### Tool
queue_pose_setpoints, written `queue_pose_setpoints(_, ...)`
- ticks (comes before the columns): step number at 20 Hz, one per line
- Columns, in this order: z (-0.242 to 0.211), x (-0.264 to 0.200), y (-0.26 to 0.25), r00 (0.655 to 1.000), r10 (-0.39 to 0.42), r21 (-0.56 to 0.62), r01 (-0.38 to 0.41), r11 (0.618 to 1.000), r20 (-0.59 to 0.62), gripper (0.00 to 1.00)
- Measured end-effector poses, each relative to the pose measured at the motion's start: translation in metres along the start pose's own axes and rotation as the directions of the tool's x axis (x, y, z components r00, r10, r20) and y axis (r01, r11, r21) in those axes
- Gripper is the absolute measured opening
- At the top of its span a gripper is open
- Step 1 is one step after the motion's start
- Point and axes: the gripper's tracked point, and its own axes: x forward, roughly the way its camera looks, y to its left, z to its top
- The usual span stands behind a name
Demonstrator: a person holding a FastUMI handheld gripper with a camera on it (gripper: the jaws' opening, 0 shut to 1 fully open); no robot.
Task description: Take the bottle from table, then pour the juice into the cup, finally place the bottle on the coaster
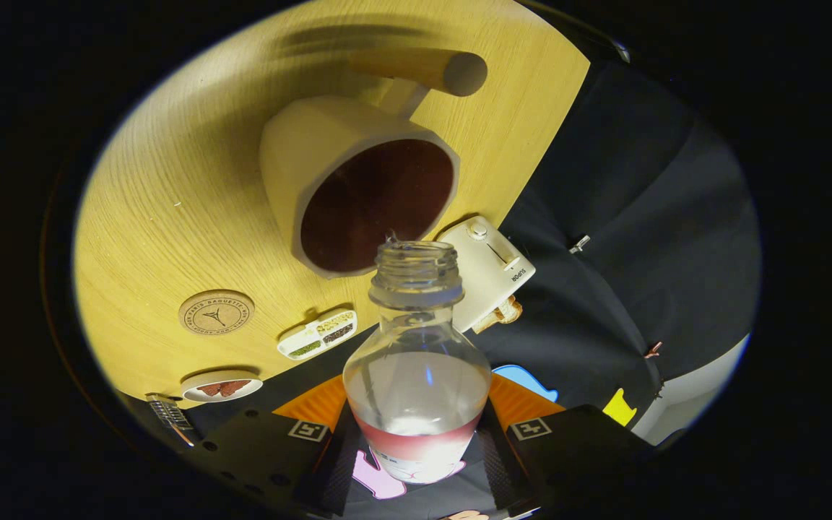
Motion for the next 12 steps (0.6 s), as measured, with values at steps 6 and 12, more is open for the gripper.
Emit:
queue_pose_setpoints(6, -0.009, -0.004, 0.002, 1.000, 0.018, 0.040, -0.018, 0.999, -0.013, 0.75)
queue_pose_setpoints(12, -0.016, -0.003, -0.001, 1.000, -0.003, 0.104, 0.004, 0.995, -0.008, 0.75)
